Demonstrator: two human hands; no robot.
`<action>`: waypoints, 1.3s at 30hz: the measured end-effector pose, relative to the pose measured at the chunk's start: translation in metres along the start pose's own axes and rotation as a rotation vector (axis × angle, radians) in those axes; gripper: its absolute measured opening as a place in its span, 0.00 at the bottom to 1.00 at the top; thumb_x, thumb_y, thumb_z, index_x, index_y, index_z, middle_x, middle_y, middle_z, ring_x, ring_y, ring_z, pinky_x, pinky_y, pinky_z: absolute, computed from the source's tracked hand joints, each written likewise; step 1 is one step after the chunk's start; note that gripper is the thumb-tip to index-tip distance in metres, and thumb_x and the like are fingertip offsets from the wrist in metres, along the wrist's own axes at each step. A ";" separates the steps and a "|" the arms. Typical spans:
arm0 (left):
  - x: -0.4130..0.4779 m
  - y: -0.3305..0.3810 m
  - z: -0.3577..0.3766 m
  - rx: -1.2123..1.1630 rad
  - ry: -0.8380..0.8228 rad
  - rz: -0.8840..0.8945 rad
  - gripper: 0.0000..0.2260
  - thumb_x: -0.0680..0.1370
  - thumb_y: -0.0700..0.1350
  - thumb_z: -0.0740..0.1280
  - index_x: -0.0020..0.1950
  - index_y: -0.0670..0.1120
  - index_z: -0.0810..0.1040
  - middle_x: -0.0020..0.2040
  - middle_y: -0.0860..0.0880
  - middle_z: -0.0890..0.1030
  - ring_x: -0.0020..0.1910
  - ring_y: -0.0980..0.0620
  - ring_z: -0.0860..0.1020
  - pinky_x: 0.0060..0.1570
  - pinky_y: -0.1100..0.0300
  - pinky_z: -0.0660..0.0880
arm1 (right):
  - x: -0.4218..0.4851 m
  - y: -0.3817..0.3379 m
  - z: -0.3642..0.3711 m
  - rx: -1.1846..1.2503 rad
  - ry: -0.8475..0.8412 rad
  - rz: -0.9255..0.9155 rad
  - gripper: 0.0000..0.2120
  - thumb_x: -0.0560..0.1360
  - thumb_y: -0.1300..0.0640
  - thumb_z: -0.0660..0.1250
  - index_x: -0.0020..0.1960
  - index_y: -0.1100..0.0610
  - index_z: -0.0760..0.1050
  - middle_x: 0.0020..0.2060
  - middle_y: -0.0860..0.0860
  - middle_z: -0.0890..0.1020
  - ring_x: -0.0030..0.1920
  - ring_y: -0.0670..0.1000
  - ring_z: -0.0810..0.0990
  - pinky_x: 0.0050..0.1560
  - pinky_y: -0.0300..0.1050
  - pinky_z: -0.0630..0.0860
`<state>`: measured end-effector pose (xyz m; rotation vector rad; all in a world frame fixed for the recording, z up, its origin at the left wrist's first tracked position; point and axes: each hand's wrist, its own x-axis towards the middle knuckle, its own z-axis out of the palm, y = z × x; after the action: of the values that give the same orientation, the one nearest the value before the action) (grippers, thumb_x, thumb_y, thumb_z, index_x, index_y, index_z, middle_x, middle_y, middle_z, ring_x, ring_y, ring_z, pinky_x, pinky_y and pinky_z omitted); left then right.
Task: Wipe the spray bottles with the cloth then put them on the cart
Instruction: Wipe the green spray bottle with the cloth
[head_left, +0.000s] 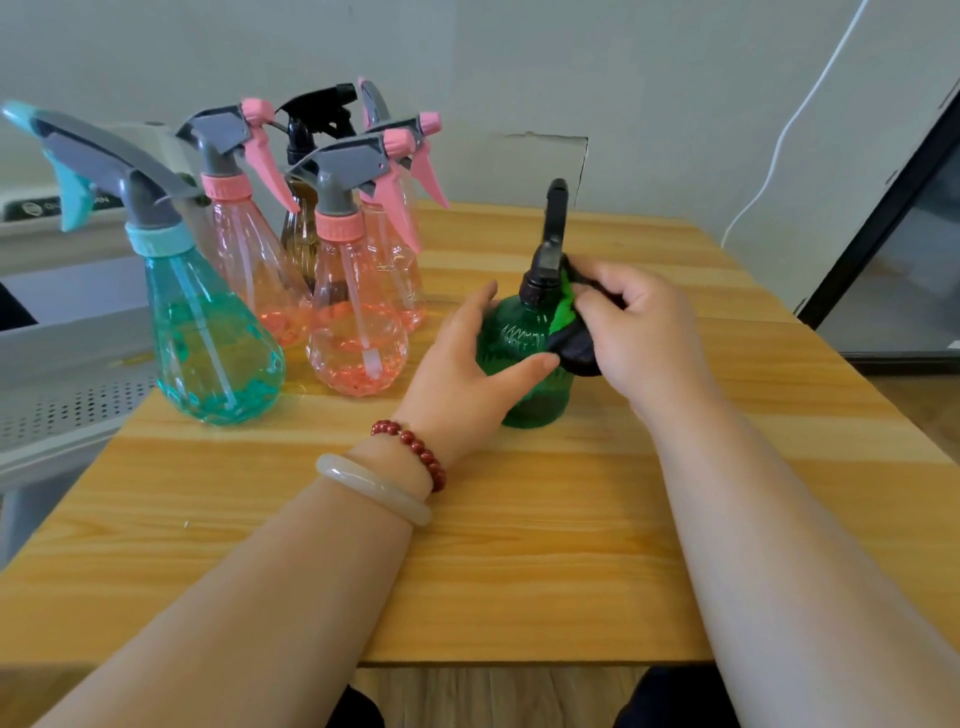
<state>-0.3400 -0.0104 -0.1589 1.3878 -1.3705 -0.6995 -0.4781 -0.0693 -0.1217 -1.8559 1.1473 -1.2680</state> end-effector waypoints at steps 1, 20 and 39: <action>0.000 0.001 0.001 -0.030 -0.010 -0.001 0.36 0.75 0.49 0.73 0.78 0.55 0.59 0.66 0.60 0.70 0.64 0.62 0.71 0.68 0.54 0.71 | 0.001 -0.003 0.000 0.039 0.065 -0.038 0.14 0.79 0.60 0.64 0.59 0.47 0.81 0.50 0.38 0.83 0.56 0.38 0.80 0.61 0.39 0.75; 0.001 -0.003 -0.010 0.128 -0.140 0.045 0.37 0.68 0.54 0.77 0.72 0.62 0.63 0.68 0.57 0.73 0.63 0.58 0.75 0.66 0.56 0.74 | 0.006 -0.013 0.002 0.158 0.314 -0.247 0.11 0.72 0.58 0.70 0.47 0.42 0.79 0.51 0.46 0.80 0.56 0.46 0.79 0.60 0.50 0.76; 0.001 -0.003 -0.016 0.105 -0.136 0.048 0.35 0.70 0.49 0.77 0.71 0.62 0.62 0.59 0.66 0.74 0.55 0.69 0.75 0.56 0.71 0.73 | -0.003 -0.007 0.010 0.002 0.241 -0.493 0.06 0.71 0.65 0.70 0.45 0.56 0.81 0.47 0.42 0.75 0.49 0.38 0.76 0.52 0.30 0.70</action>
<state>-0.3235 -0.0080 -0.1563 1.4049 -1.5623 -0.7098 -0.4674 -0.0631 -0.1207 -2.1049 0.8223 -1.8016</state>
